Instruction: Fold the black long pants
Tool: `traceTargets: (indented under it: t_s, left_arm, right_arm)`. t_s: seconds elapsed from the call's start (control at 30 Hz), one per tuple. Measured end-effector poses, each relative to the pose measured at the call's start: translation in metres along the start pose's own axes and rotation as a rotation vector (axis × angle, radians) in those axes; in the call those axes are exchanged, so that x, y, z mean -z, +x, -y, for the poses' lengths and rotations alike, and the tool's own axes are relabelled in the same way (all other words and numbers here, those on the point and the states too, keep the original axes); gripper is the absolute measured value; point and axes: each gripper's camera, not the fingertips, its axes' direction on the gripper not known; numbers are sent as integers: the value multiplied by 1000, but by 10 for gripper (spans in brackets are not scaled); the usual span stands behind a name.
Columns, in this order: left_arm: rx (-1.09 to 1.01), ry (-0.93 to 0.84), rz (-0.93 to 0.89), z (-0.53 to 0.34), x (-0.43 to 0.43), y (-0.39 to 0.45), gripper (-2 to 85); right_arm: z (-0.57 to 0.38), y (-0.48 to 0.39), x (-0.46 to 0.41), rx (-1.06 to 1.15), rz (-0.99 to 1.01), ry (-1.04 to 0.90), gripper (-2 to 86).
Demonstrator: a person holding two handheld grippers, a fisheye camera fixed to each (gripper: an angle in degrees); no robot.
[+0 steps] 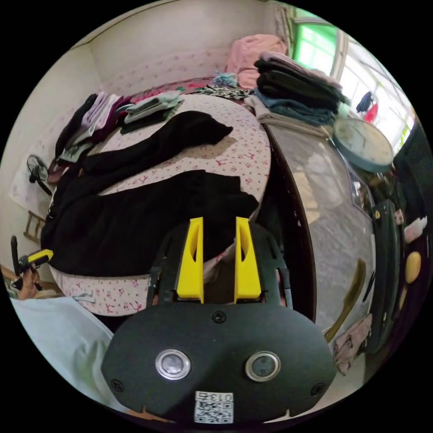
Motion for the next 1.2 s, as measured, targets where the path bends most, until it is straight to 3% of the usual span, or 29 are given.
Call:
traceTargets:
  t_s: [0.1,0.27,0.4,0.57,0.73,0.83,1.0,1.2]
  left_arm:
    - [-113,-56,18,22,-17,24,67]
    - [-130,-122,52,44,-37,33,54]
    - [-162,-171,37,58,-33,31,12]
    - [-174,-106,15,60,1,33,2]
    - [-63,-147,-143,55,-3,6,1]
    - [42,-5,-272,54,24,-28,3]
    - [323,293,-181,63,83,-114,27]
    - [476,287,-9,125,93,-201,102]
  right_arm:
    - [16,-17,-14,58,-17,-20,100]
    - [35,-31,-51,122,26,-192,44]
    - [38,-26,-24,135,57,-89,29]
    - [12,3,34,136,152,71,23]
    - [-11,31,-1,6,177,-229,29]
    - [-9,42,24,-77,196,-96,45]
    - [24,47,63,-127,149,121,72]
    - [105,7,37,-26,163,92,82]
